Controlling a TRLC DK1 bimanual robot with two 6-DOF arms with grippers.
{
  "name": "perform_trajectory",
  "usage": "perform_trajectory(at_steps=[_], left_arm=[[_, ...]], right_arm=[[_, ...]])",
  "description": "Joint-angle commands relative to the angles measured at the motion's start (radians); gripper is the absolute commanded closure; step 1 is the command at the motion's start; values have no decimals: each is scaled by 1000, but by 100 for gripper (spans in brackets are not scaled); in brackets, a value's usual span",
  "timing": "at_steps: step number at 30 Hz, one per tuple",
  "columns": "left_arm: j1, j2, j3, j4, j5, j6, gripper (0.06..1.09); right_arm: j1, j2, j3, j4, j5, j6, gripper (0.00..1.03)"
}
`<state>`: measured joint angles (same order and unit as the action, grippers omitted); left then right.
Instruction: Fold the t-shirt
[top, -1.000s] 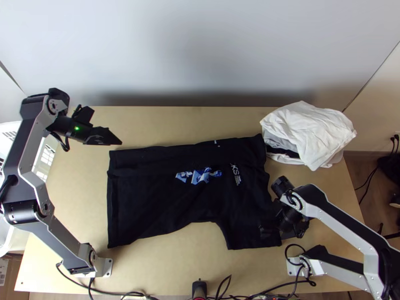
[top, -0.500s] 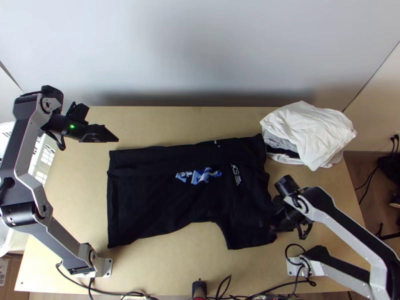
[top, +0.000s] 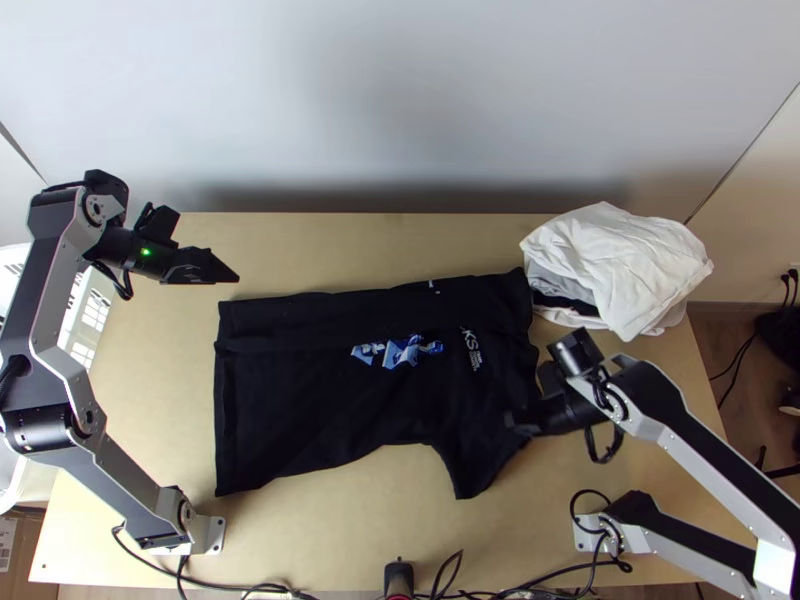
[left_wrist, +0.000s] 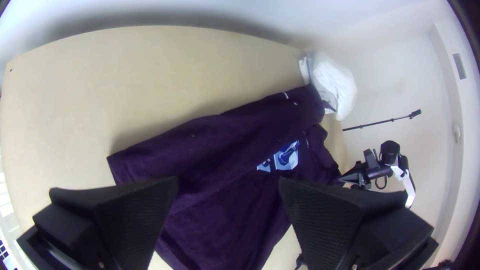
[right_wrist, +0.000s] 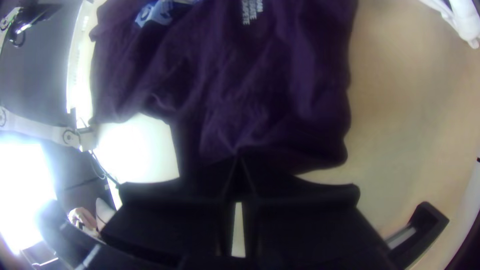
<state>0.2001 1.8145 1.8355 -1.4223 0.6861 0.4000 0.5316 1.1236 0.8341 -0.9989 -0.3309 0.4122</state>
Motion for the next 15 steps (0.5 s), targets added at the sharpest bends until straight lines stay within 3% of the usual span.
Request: perform_trajectory(at_steps=[1, 9, 15], left_arm=[[-2, 0, -2, 0, 4, -4, 10], [7, -4, -12, -3, 9, -4, 10], [9, -9, -15, -3, 15, 0, 11]], right_arm=[[15, 102, 66, 152, -8, 43, 100], [-51, 280, 123, 333, -5, 54, 100], [-74, 386, 198, 393, 12, 65, 100]])
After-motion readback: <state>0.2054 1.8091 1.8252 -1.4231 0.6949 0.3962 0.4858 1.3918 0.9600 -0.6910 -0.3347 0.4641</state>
